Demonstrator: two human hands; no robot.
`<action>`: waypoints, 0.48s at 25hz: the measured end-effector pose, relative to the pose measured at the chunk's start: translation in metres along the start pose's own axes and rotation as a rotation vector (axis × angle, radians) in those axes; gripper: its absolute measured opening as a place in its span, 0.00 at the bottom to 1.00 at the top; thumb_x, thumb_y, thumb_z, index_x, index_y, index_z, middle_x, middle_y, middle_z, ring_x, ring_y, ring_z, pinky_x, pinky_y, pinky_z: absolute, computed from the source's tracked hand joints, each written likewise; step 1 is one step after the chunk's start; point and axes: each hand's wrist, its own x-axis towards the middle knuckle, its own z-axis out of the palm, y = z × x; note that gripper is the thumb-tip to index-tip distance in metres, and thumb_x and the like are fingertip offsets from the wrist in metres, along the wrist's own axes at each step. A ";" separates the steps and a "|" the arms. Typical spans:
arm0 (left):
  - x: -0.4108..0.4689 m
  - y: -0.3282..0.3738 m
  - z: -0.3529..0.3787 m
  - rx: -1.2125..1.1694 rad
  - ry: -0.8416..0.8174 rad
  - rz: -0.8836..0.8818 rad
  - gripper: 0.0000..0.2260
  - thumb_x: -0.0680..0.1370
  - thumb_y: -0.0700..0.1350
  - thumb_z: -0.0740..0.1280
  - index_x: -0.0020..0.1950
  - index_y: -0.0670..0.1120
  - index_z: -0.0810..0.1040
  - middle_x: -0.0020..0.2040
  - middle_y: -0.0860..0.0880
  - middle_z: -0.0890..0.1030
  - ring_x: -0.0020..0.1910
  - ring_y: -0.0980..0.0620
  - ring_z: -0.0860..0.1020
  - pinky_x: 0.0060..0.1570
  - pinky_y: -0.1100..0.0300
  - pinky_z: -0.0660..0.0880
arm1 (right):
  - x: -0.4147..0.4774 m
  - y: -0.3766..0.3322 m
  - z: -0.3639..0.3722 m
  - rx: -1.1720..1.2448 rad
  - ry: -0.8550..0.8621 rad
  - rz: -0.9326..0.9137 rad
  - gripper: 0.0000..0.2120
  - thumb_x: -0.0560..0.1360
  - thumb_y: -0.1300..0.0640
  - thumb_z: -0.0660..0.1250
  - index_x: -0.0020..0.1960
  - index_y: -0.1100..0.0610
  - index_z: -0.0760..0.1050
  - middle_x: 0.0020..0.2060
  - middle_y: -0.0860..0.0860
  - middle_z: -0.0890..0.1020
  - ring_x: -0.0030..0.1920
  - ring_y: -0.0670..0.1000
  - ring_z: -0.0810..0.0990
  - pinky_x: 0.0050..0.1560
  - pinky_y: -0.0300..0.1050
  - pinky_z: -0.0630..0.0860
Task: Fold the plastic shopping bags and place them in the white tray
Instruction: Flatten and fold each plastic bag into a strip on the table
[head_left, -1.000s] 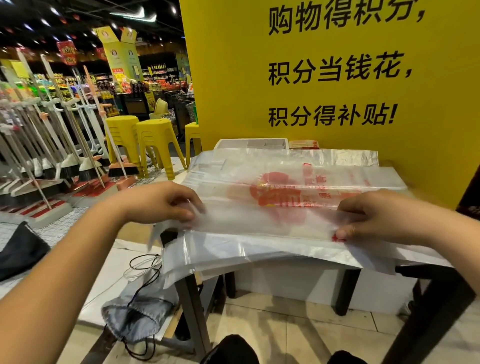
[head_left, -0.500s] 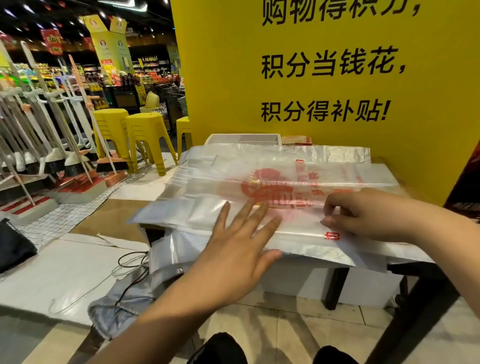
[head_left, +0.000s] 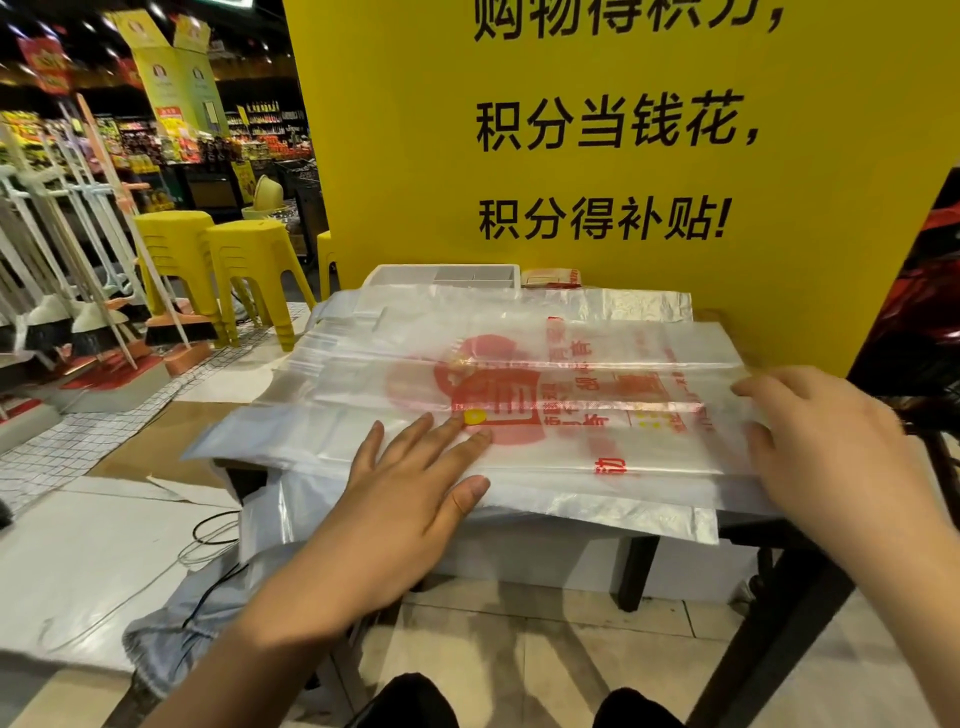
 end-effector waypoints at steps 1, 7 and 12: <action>0.001 0.001 0.000 -0.006 0.001 -0.005 0.32 0.76 0.69 0.33 0.79 0.66 0.51 0.80 0.63 0.49 0.79 0.61 0.41 0.76 0.53 0.33 | -0.007 -0.019 -0.001 0.111 0.025 -0.061 0.20 0.77 0.57 0.65 0.68 0.51 0.74 0.66 0.53 0.75 0.65 0.58 0.73 0.63 0.59 0.73; 0.001 -0.003 0.004 -0.005 0.010 -0.012 0.29 0.78 0.68 0.35 0.79 0.67 0.52 0.80 0.65 0.49 0.79 0.62 0.42 0.76 0.52 0.34 | -0.029 -0.098 0.018 0.253 -0.236 -0.278 0.31 0.78 0.33 0.39 0.78 0.41 0.58 0.79 0.46 0.58 0.79 0.50 0.55 0.76 0.48 0.53; -0.001 -0.017 0.003 0.001 0.048 -0.094 0.27 0.77 0.69 0.34 0.76 0.72 0.50 0.79 0.67 0.46 0.79 0.61 0.39 0.75 0.52 0.31 | -0.030 -0.055 0.026 0.169 -0.313 -0.094 0.38 0.73 0.28 0.29 0.79 0.37 0.46 0.80 0.42 0.48 0.80 0.48 0.45 0.78 0.50 0.41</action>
